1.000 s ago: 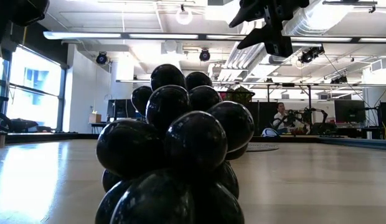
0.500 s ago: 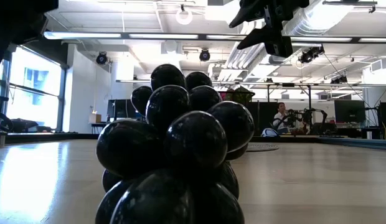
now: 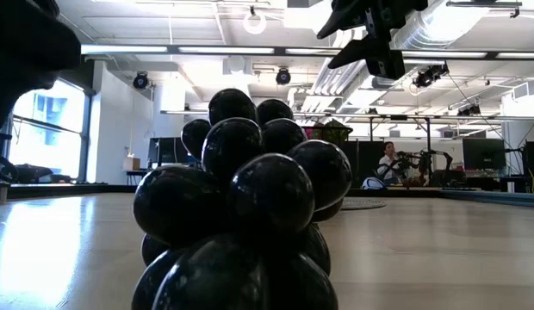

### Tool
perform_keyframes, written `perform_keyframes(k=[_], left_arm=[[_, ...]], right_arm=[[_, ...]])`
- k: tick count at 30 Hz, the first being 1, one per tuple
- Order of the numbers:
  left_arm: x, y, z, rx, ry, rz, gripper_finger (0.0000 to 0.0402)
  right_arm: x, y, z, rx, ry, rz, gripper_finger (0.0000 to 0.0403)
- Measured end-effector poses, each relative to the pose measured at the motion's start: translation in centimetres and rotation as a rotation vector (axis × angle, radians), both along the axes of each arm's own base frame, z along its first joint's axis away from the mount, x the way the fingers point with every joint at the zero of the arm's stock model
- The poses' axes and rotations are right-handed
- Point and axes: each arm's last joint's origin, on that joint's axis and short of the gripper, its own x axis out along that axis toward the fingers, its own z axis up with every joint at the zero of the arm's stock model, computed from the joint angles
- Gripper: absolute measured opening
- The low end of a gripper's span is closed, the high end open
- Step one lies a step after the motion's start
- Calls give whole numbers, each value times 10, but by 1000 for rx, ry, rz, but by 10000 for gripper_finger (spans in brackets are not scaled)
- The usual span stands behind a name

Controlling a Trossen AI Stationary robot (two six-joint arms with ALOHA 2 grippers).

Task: Build produce basket
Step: Put the top red tomato into the black wire basket

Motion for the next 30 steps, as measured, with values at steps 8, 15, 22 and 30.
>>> perform_keyframes(k=[8, 15, 22, 30], left_arm=[[5, 4, -12, 34, 45, -66, 370], [4, 5, -13, 38, 63, -91, 306], [6, 11, -8, 52, 42, -169, 246], [7, 32, 18, 162, -57, -291, 249]], right_arm=[[0, 0, 0, 1, 0, -1, 176], [0, 0, 0, 1, 0, -2, 176], [0, 0, 0, 0, -1, 0, 176], [0, 0, 0, 1, 0, -1, 176]])
